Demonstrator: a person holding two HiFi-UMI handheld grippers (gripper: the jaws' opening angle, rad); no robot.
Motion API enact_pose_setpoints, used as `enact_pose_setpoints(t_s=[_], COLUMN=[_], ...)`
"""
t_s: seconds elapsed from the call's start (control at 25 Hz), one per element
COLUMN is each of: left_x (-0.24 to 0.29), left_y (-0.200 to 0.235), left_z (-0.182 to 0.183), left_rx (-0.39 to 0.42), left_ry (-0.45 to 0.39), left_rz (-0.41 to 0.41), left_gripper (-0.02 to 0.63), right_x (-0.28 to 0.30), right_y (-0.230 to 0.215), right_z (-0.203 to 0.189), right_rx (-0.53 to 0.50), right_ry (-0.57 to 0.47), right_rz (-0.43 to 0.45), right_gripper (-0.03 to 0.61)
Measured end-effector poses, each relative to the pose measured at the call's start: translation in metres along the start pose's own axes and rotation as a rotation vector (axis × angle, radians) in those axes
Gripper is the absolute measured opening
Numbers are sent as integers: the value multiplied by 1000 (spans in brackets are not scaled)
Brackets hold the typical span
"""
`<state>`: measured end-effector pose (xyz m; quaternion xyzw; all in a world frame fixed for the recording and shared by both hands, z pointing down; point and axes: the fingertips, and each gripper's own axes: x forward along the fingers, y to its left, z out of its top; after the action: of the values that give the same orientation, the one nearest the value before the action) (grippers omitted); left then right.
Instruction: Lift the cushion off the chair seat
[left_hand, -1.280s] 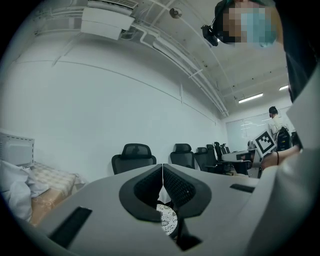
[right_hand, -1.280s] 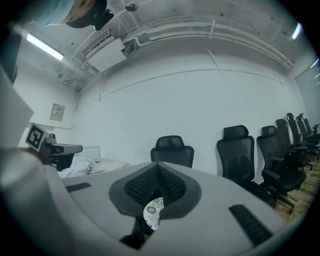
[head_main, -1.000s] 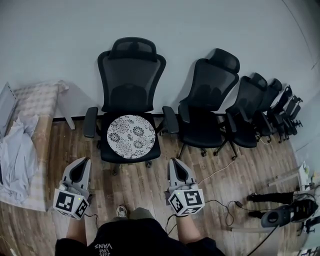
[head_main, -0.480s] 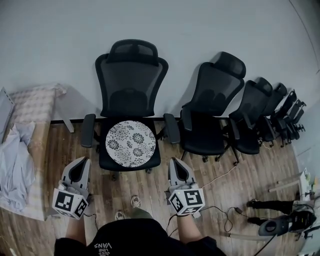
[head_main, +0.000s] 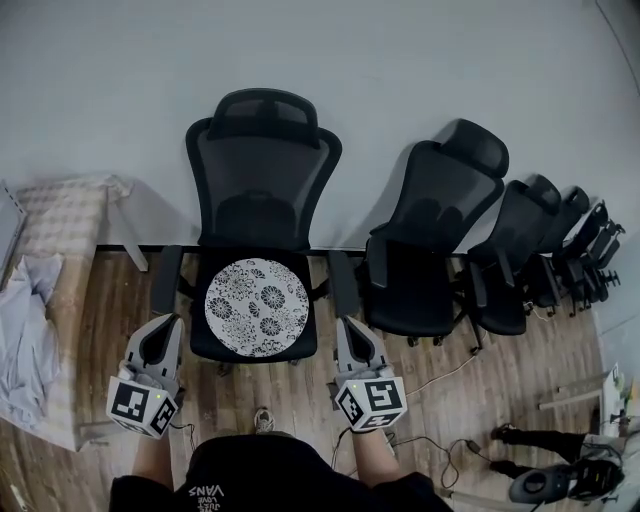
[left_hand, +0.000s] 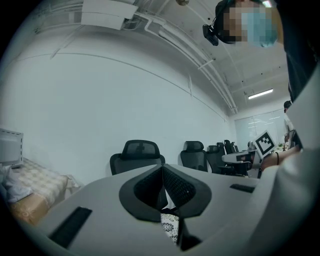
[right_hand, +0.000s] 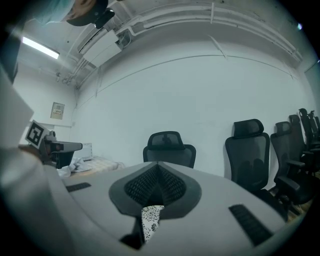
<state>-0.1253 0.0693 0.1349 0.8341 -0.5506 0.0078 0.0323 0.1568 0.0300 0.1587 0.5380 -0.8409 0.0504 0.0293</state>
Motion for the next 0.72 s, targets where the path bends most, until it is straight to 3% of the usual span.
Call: enact_pose_setpoints(t_s=[0.32, 0.72], left_x=[33, 85], left_y=[14, 58], left_z=[-7, 1], left_rx=[-3, -6], left_ry=[27, 5], left_rz=[26, -28], left_gripper=[14, 14], right_x=[39, 93], right_y=[-17, -22], right_z=[-7, 4], right_rx=[11, 10], right_ry=[22, 15], right_rz=[19, -37], right_gripper=[17, 17])
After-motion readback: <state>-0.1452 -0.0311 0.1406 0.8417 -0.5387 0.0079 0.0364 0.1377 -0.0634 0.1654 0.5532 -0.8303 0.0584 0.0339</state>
